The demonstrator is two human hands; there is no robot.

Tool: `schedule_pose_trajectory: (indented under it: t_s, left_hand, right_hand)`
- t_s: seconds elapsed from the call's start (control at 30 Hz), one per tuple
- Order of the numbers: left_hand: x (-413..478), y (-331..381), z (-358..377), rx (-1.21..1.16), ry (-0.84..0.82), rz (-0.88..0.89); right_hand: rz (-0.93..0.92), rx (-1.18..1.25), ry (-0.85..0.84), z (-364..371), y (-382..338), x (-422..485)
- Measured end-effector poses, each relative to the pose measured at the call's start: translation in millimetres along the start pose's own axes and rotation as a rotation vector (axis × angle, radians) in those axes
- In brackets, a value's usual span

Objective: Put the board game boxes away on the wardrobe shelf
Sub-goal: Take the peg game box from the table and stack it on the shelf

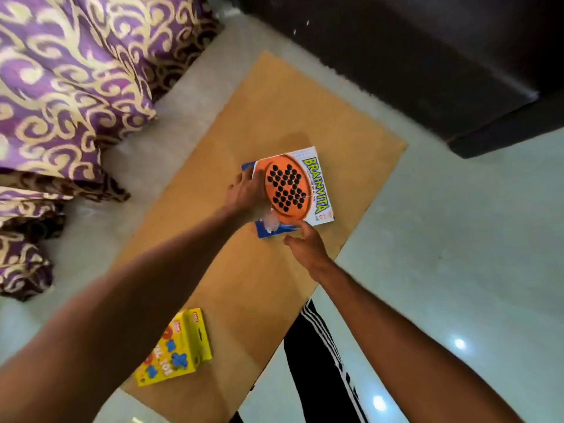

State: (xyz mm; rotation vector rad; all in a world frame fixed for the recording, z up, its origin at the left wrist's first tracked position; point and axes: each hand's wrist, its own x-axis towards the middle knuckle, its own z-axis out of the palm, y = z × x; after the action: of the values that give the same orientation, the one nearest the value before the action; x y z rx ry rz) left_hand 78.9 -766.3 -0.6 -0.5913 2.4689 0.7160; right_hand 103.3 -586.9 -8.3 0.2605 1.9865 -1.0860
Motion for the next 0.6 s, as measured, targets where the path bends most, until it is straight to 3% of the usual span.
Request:
schedule_pose_trajectory:
  t_s: [0.13,0.27,0.37,0.5,0.6]
  left_hand:
    - [43.7,-5.7,1.0,0.071,-0.048,0.0]
    - [39.0,-9.5,7.0,0.038,-0.126,-0.221]
    - [13.1,-15.8,12.4,-0.225,-0.316,-0.371]
    - [-19.5,-6.9,28.6,-0.806,-0.199,-0.49]
    - [-30.3,2.1,37.8,-1.067,-0.144,-0.49]
  right_hand:
    - [0.068,0.099,0.023,-3.6,10.4,32.0]
    - [0.048,0.089,0.114,-24.2,14.3,42.6]
    - [0.005,0.061,0.182,-48.0,10.8,53.1]
    - [0.059,0.031,0.108,-66.7,0.7,71.5]
    - [0.061,-0.053,0.077,-65.9,-1.9,90.1]
